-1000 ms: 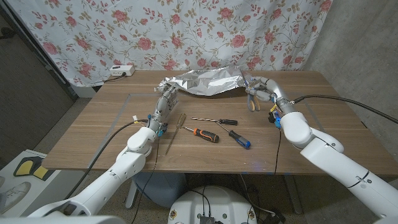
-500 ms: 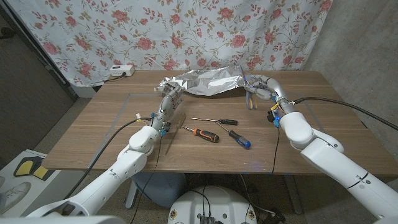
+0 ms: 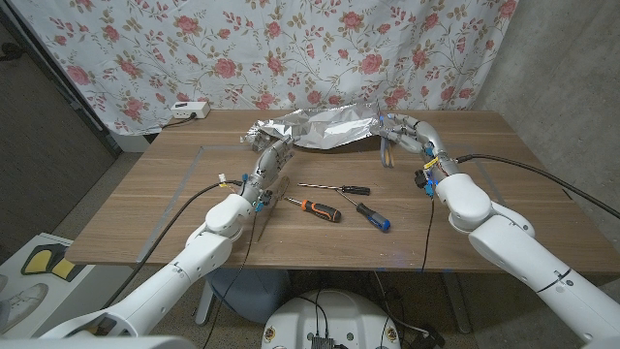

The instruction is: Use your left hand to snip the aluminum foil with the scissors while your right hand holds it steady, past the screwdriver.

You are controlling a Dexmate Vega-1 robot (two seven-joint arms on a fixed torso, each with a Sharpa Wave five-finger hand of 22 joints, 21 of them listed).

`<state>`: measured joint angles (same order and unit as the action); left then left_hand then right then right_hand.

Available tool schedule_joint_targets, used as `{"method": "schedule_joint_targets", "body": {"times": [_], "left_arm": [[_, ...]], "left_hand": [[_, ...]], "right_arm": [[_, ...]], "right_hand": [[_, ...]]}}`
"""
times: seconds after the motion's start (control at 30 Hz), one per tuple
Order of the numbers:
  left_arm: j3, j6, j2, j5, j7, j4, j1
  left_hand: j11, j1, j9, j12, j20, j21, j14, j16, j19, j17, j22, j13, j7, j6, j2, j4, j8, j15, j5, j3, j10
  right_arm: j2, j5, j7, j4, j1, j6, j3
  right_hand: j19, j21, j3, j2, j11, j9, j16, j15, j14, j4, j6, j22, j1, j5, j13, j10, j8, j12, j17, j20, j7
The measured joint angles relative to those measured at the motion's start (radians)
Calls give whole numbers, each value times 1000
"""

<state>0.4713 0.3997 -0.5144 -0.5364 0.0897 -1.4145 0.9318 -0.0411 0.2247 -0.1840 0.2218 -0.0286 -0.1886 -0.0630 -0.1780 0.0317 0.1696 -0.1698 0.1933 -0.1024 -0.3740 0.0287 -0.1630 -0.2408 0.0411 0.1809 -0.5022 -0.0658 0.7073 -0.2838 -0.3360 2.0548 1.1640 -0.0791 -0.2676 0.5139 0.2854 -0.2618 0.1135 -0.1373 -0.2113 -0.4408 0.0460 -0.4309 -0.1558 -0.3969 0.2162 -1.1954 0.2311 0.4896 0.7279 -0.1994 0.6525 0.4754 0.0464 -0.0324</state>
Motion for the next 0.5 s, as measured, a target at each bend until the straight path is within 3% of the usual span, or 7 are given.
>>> {"method": "schedule_joint_targets", "body": {"times": [0.07, 0.3, 0.5], "left_arm": [[2, 0, 0, 3, 2, -4, 0], [11, 0, -3, 9, 9, -20, 0], [17, 0, -4, 9, 17, -33, 1]], "left_hand": [[0, 2, 0, 0, 0, 0, 0, 0, 0, 0, 0, 0, -8, -8, -2, 0, -2, 0, 0, 0, 0], [5, 7, 0, -4, -4, 0, -9, 0, -4, 0, 0, 0, 0, -21, -8, 0, -2, -9, 0, 0, 13], [9, 16, 0, -11, -7, 1, -25, 4, -18, 0, 0, 0, 22, -21, -16, -4, 1, -18, 0, 4, 27]], "right_arm": [[-4, -9, 3, -6, -4, 7, 0], [-16, -51, 16, -32, -19, 42, -5], [-23, -73, 23, -46, -27, 64, -11]], "right_hand": [[0, 0, 0, 0, 0, 0, 0, 0, 0, 0, 0, 0, 0, 0, 0, 0, 0, 0, 5, 0, 0], [0, 8, 0, -1, 0, 0, 0, 0, 0, 0, -3, 0, -1, 0, 0, 0, 0, 0, 5, 0, -3], [0, 8, 10, -1, 1, 0, 0, 0, 0, -1, -3, 0, -1, 0, 0, 2, 0, -1, 9, 0, -3]]}}
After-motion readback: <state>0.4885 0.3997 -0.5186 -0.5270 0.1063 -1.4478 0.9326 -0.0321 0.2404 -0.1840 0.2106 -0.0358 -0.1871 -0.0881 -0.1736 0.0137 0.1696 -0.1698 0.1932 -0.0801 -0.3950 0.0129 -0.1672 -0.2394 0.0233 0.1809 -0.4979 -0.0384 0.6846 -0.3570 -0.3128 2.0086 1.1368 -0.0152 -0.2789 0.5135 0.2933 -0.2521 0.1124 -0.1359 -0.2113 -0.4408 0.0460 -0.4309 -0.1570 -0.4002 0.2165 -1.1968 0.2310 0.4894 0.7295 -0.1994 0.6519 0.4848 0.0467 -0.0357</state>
